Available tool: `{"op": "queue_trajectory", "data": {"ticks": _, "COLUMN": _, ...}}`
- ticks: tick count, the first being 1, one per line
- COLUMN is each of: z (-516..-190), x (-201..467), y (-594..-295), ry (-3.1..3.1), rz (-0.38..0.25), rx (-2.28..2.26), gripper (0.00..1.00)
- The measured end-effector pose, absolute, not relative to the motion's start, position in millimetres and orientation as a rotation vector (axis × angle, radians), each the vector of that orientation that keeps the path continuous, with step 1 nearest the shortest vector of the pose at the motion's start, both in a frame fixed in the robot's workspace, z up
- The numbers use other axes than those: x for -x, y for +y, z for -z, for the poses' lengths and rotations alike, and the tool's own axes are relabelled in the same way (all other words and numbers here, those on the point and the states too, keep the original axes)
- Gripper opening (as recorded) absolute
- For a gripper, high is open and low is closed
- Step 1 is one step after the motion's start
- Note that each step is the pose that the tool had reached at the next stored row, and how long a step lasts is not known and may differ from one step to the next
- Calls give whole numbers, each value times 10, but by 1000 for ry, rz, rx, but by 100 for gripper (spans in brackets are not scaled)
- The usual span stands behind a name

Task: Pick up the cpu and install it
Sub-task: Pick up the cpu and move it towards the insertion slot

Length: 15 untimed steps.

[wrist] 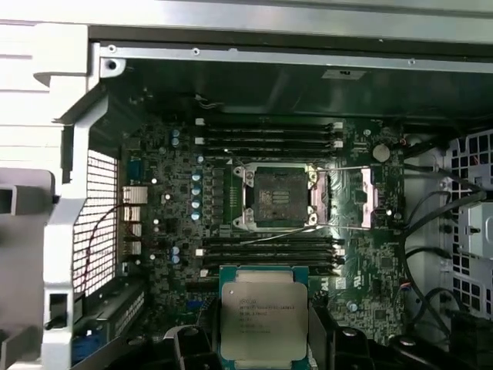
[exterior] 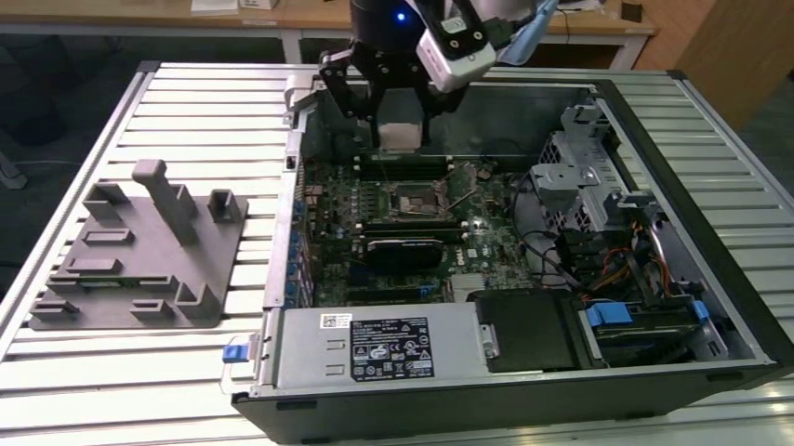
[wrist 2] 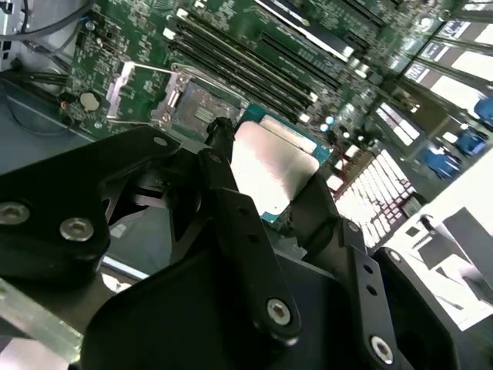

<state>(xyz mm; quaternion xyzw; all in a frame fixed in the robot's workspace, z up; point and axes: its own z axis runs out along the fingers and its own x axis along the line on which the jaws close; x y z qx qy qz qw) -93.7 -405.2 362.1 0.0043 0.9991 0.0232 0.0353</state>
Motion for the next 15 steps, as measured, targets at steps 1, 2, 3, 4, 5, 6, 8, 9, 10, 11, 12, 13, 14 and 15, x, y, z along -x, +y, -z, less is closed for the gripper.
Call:
{"op": "queue_trajectory", "data": {"ticks": 1, "z": -3603, "x": 916, "y": -4050, "ry": 3070, "rz": -72, "rx": -13, "gripper": 54}}
{"op": "queue_trajectory", "data": {"ticks": 2, "z": -3583, "x": 893, "y": -4048, "ry": 3071, "rz": -72, "rx": -13, "gripper": 54}}
{"op": "queue_trajectory", "data": {"ticks": 3, "z": -3567, "x": 875, "y": -4046, "ry": 3071, "rz": -72, "rx": -13, "gripper": 54}}
{"op": "queue_trajectory", "data": {"ticks": 4, "z": -3549, "x": 856, "y": -4044, "ry": 3071, "rz": -72, "rx": -13, "gripper": 54}}
{"op": "queue_trajectory", "data": {"ticks": 5, "z": -3529, "x": 835, "y": -4041, "ry": 3072, "rz": -72, "rx": -13, "gripper": 54}}
{"op": "queue_trajectory", "data": {"ticks": 6, "z": -3511, "x": 817, "y": -4040, "ry": 3072, "rz": -72, "rx": -13, "gripper": 54}}
{"op": "queue_trajectory", "data": {"ticks": 8, "z": -3475, "x": 779, "y": -4036, "ry": 3072, "rz": -72, "rx": -13, "gripper": 54}}
{"op": "queue_trajectory", "data": {"ticks": 9, "z": -3457, "x": 759, "y": -4034, "ry": 3072, "rz": -71, "rx": -13, "gripper": 54}}
{"op": "queue_trajectory", "data": {"ticks": 10, "z": -3440, "x": 741, "y": -4032, "ry": 3073, "rz": -71, "rx": -13, "gripper": 54}}
{"op": "queue_trajectory", "data": {"ticks": 11, "z": -3421, "x": 721, "y": -4029, "ry": 3073, "rz": -71, "rx": -13, "gripper": 54}}
{"op": "queue_trajectory", "data": {"ticks": 12, "z": -3403, "x": 701, "y": -4027, "ry": 3073, "rz": -71, "rx": -13, "gripper": 54}}
{"op": "queue_trajectory", "data": {"ticks": 13, "z": -3386, "x": 680, "y": -4025, "ry": 3073, "rz": -72, "rx": -13, "gripper": 54}}
{"op": "queue_trajectory", "data": {"ticks": 14, "z": -3368, "x": 658, "y": -4022, "ry": 3074, "rz": -72, "rx": -13, "gripper": 54}}
{"op": "queue_trajectory", "data": {"ticks": 15, "z": -3351, "x": 635, "y": -4020, "ry": 3074, "rz": -71, "rx": -13, "gripper": 54}}
